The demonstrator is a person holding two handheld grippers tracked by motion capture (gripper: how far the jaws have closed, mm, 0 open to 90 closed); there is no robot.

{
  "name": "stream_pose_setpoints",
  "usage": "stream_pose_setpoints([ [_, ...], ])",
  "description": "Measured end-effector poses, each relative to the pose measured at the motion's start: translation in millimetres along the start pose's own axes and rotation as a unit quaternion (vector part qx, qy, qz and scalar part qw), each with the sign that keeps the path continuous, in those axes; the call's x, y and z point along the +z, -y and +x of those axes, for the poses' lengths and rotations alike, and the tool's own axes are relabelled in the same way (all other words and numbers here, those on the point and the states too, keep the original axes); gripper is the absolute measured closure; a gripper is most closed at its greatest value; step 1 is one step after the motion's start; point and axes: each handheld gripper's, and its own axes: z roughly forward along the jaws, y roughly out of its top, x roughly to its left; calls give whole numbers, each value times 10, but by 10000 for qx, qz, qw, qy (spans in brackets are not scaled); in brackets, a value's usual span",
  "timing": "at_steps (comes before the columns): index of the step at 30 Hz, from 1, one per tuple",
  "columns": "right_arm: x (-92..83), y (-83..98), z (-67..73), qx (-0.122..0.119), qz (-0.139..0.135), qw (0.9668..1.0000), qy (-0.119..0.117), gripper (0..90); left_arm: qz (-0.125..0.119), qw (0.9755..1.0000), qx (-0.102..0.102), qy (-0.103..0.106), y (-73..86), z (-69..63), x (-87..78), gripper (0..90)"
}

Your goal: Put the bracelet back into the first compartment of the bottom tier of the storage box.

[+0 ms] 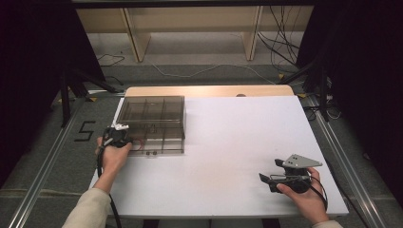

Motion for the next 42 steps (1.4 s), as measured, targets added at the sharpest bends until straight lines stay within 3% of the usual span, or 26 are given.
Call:
stream_pose_setpoints([
  [14, -3, 0, -1, -4, 26, 10000, -6, 166, -144, 9999, 65, -4, -34, -39, -61, 858],
  [26, -4, 2, 0, 32, -1, 10000, 2, 167, -394, 9992, -25, 73, -56, -63, -165, 790],
  [36, -8, 2, -2, 26, -6, 10000, -16, 167, -734, 9971, -59, 180, -67, -117, -303, 595],
  [42, -9, 2, 0, 29, -10, 10000, -17, 167, -853, 9960, -234, 139, -84, -141, -376, 442],
])
